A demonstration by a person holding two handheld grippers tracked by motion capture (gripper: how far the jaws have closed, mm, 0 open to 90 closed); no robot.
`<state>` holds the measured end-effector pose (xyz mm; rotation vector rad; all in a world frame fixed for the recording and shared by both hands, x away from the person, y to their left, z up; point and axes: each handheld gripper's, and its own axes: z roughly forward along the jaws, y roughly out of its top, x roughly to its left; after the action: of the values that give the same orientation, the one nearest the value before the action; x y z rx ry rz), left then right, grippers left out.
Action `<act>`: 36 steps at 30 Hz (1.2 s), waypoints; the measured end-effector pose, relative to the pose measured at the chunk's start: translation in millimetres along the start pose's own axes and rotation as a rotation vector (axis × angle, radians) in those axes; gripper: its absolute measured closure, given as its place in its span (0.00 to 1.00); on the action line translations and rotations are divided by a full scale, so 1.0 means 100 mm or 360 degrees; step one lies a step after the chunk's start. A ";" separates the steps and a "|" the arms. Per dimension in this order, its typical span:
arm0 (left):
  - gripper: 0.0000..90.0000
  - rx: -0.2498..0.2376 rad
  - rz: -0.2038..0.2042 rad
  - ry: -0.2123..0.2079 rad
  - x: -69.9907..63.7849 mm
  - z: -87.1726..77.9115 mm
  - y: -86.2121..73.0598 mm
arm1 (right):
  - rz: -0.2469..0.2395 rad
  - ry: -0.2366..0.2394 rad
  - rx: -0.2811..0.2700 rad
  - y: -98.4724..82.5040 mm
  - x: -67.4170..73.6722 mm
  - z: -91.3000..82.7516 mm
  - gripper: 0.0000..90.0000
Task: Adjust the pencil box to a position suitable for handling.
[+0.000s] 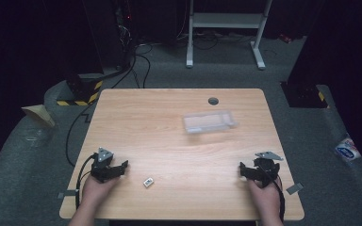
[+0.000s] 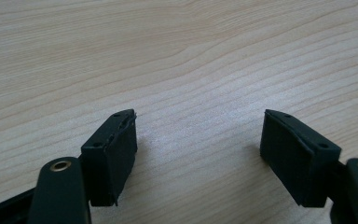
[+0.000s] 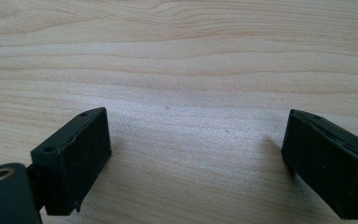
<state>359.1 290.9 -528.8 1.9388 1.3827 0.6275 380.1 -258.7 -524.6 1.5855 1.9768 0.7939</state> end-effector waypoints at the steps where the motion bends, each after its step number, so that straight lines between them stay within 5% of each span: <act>1: 0.30 0.0000 0.0002 -0.0002 0.00 0.00 0.00 | 0.0000 0.0000 0.0000 0.00 0.00 0.00 0.08; 24: 0.30 0.0000 0.0010 -0.0001 0.00 0.00 0.00 | -0.0021 0.0021 0.0000 -0.01 0.01 -0.01 0.08; 27: 0.30 0.0000 0.0006 -0.0003 0.00 0.00 0.00 | -0.0035 0.0031 0.0000 0.00 0.01 -0.02 0.14; 36: 0.30 -0.0001 0.0004 -0.0001 0.00 0.00 0.00 | -0.0101 0.0206 -0.0161 0.12 0.37 -0.18 0.32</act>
<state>359.3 290.6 -528.8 1.9403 1.3799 0.6280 368.0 -223.1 -504.2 1.4389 2.0312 0.9771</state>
